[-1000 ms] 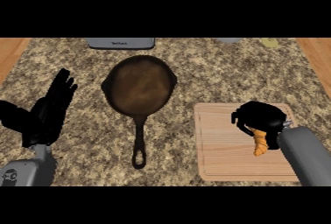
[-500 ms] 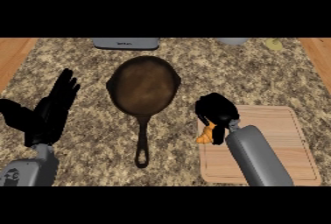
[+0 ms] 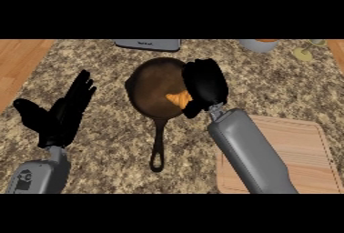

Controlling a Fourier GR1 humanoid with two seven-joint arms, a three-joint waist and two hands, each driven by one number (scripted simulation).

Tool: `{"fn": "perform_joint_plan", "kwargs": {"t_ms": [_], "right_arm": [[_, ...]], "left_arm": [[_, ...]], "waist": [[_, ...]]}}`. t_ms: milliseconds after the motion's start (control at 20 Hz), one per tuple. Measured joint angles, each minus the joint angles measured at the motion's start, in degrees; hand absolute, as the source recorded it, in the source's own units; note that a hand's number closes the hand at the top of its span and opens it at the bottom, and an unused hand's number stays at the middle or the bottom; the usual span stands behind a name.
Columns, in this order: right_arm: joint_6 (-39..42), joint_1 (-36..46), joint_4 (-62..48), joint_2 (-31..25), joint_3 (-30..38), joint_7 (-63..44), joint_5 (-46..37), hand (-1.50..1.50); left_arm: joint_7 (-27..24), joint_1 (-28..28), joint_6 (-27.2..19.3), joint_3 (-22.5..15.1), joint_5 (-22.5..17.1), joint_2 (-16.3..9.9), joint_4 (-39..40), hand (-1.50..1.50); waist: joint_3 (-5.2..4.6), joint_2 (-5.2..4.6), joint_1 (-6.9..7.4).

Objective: Pick the croissant from the cutting board and place it in the pan

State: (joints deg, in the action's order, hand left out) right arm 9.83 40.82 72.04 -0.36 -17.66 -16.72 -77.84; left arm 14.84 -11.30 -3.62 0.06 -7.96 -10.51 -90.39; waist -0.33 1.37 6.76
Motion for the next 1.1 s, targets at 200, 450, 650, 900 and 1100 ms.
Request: {"fn": "perform_joint_plan", "kwargs": {"t_ms": [200, 450, 650, 900, 1100], "right_arm": [[0.09, 6.02, 1.25, 0.23, -3.69, -13.70, 1.67, 1.50], [-0.82, 13.21, 0.81, 0.33, -7.61, -30.81, 5.31, 1.50], [-2.90, 19.12, -1.46, 0.22, -10.52, -41.46, 8.96, 1.50], [-6.92, 24.31, -5.64, -0.09, -14.20, -46.38, 13.80, 1.50], [-10.53, 26.67, -9.49, -0.19, -15.32, -47.30, 16.25, 1.50]], "left_arm": [[-0.10, -1.60, 0.41, -1.27, 0.28, 0.76, 0.63, 0.00], [-0.24, -3.31, 0.50, -2.33, 0.75, 1.56, 1.55, 0.00], [-0.35, -4.43, 0.39, -2.47, 1.10, 1.76, 2.28, 0.00], [-0.71, -4.29, 0.28, -1.44, 0.90, 1.32, 2.59, 0.00], [-0.96, -3.80, -0.57, -0.71, 1.17, 1.38, 2.71, 0.00]], "waist": [[-0.01, -0.68, 1.83], [-0.01, -1.45, 3.39], [0.00, -1.92, 3.53], [0.06, -2.11, 2.26], [0.13, -2.14, 0.28]]}}
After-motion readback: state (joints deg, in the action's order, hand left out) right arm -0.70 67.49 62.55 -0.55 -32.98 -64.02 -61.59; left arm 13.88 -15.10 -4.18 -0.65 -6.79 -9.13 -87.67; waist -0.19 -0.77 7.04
